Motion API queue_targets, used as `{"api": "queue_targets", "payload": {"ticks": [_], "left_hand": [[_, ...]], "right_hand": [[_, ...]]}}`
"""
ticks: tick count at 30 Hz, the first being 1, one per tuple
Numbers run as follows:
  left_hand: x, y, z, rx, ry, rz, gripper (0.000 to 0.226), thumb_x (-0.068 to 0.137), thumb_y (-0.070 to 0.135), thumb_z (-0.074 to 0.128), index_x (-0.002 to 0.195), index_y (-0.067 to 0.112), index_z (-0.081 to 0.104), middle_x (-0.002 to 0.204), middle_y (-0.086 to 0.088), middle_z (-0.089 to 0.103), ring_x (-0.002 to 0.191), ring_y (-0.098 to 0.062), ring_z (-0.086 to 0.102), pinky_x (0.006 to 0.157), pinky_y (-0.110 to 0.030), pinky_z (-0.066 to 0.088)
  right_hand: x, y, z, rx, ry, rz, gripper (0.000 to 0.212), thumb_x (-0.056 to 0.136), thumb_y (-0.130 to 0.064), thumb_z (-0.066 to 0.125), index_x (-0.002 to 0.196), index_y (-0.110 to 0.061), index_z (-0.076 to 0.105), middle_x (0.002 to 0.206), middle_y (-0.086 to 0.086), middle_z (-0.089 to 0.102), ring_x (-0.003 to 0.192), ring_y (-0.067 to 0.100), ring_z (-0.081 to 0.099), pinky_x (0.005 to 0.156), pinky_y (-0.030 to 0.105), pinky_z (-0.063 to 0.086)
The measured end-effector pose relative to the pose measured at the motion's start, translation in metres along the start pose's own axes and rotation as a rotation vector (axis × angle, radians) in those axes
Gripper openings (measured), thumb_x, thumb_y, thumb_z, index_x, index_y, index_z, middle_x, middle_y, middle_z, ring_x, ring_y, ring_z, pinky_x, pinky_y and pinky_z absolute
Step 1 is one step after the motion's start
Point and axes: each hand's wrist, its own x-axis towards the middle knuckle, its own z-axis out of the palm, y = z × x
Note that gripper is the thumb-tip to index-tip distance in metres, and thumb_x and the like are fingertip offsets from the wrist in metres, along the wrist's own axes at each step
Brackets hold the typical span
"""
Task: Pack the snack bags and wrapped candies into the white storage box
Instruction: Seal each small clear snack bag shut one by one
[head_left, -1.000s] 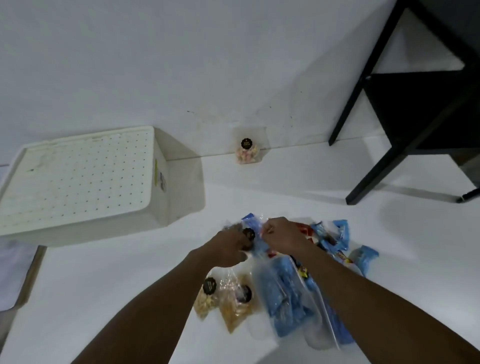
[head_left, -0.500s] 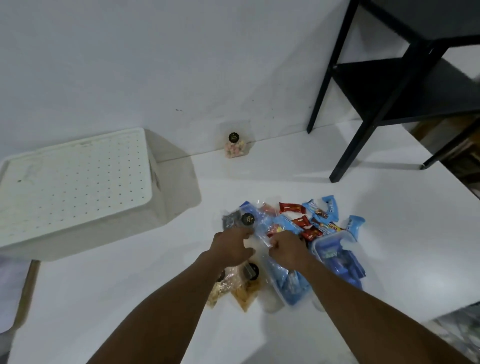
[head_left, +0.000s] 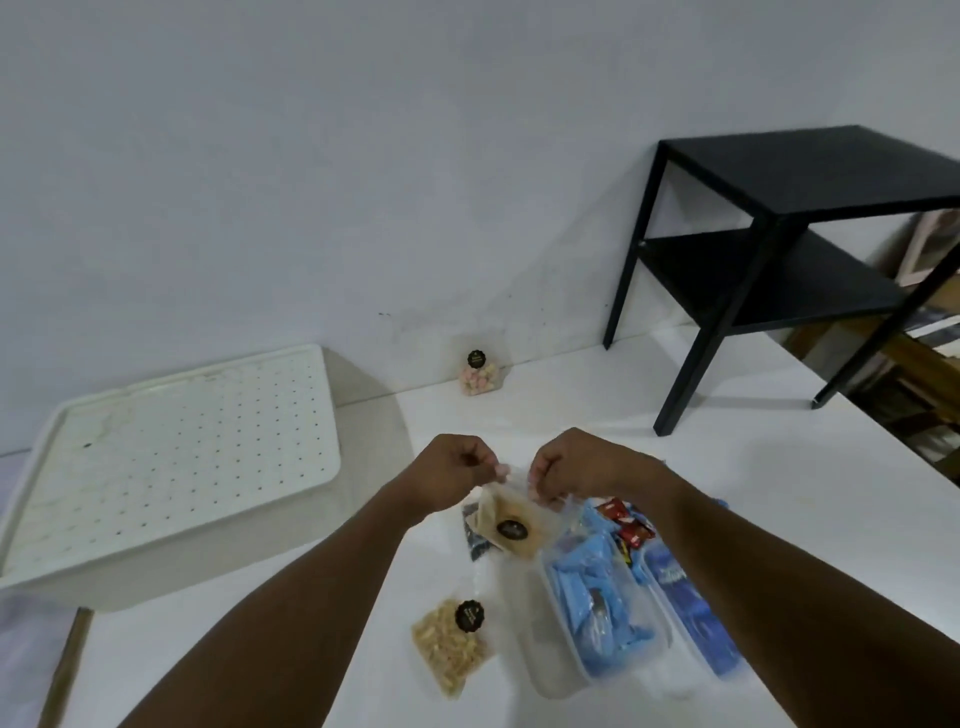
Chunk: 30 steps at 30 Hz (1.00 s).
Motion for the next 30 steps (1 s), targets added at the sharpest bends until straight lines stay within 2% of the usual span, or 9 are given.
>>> {"api": "queue_targets", "payload": {"ticks": [5, 8, 12, 14, 18, 22, 26, 28, 30], "left_hand": [[-0.017, 0.033, -0.036, -0.067, 0.095, 0.091, 0.014, 0.088, 0.019, 0.075, 0.086, 0.006, 0.069, 0.095, -0.015, 0.077, 0.076, -0.01, 0.063, 0.056, -0.007, 0.044], [-0.027, 0.043, -0.058, -0.107, 0.163, 0.14, 0.011, 0.087, 0.015, 0.076, 0.086, 0.007, 0.069, 0.094, -0.017, 0.076, 0.076, -0.012, 0.065, 0.057, -0.007, 0.045], [-0.038, 0.048, -0.081, -0.133, 0.232, 0.197, 0.01, 0.089, 0.011, 0.073, 0.089, 0.003, 0.067, 0.084, -0.01, 0.073, 0.068, -0.003, 0.066, 0.058, -0.006, 0.045], [-0.042, 0.048, -0.088, -0.115, 0.251, 0.222, 0.009, 0.091, 0.009, 0.07, 0.091, 0.001, 0.067, 0.084, -0.01, 0.072, 0.066, 0.001, 0.065, 0.06, -0.005, 0.045], [-0.048, 0.046, -0.095, -0.105, 0.286, 0.233, 0.012, 0.093, 0.009, 0.068, 0.092, -0.003, 0.067, 0.083, -0.01, 0.071, 0.066, 0.002, 0.065, 0.061, -0.005, 0.044], [-0.052, 0.048, -0.098, -0.111, 0.275, 0.189, 0.02, 0.089, 0.018, 0.074, 0.094, 0.0, 0.069, 0.084, -0.009, 0.074, 0.07, -0.003, 0.067, 0.061, -0.008, 0.046], [-0.049, 0.052, -0.102, -0.034, 0.307, 0.212, 0.021, 0.089, 0.026, 0.075, 0.087, 0.006, 0.071, 0.083, -0.011, 0.076, 0.076, -0.014, 0.068, 0.076, -0.024, 0.049], [-0.049, 0.056, -0.104, -0.059, 0.333, 0.223, 0.02, 0.091, 0.023, 0.072, 0.088, 0.004, 0.07, 0.081, -0.008, 0.076, 0.083, -0.02, 0.072, 0.081, -0.027, 0.05], [-0.05, 0.059, -0.105, -0.121, 0.345, 0.226, 0.017, 0.091, 0.02, 0.072, 0.087, 0.003, 0.069, 0.077, -0.003, 0.074, 0.088, -0.022, 0.075, 0.08, -0.026, 0.049]], "right_hand": [[0.003, -0.052, -0.026, -0.009, 0.033, -0.082, 0.009, 0.082, -0.003, 0.07, 0.086, -0.009, 0.076, 0.08, 0.003, 0.077, 0.07, 0.012, 0.068, 0.058, 0.025, 0.048], [0.008, -0.082, -0.031, -0.058, 0.064, -0.171, 0.008, 0.083, -0.007, 0.07, 0.088, -0.009, 0.076, 0.078, -0.001, 0.076, 0.069, 0.009, 0.066, 0.061, 0.027, 0.047], [0.014, -0.114, -0.026, -0.123, 0.081, -0.278, 0.012, 0.082, 0.0, 0.065, 0.086, -0.006, 0.075, 0.078, 0.001, 0.074, 0.068, 0.008, 0.063, 0.058, 0.02, 0.047], [0.019, -0.123, -0.022, -0.141, 0.091, -0.33, 0.014, 0.082, 0.005, 0.064, 0.085, -0.004, 0.075, 0.073, -0.003, 0.074, 0.065, 0.007, 0.063, 0.059, 0.018, 0.049], [0.029, -0.13, -0.019, -0.178, 0.06, -0.373, 0.01, 0.081, 0.0, 0.071, 0.079, -0.008, 0.075, 0.068, -0.006, 0.072, 0.068, 0.011, 0.064, 0.071, 0.03, 0.056], [0.031, -0.136, -0.019, -0.199, 0.038, -0.388, 0.009, 0.081, -0.006, 0.076, 0.077, -0.015, 0.075, 0.07, -0.004, 0.072, 0.07, 0.014, 0.066, 0.073, 0.033, 0.057], [0.031, -0.144, -0.014, -0.169, 0.109, -0.405, 0.004, 0.081, -0.01, 0.076, 0.079, -0.013, 0.076, 0.072, 0.001, 0.074, 0.068, 0.013, 0.065, 0.073, 0.036, 0.058], [0.027, -0.146, -0.012, -0.082, 0.156, -0.405, 0.003, 0.081, -0.015, 0.077, 0.082, -0.012, 0.076, 0.074, 0.003, 0.075, 0.067, 0.011, 0.065, 0.071, 0.032, 0.057], [0.022, -0.146, -0.012, -0.03, 0.178, -0.383, 0.012, 0.084, -0.02, 0.075, 0.087, -0.008, 0.075, 0.079, 0.004, 0.076, 0.069, 0.008, 0.066, 0.064, 0.02, 0.052]]}}
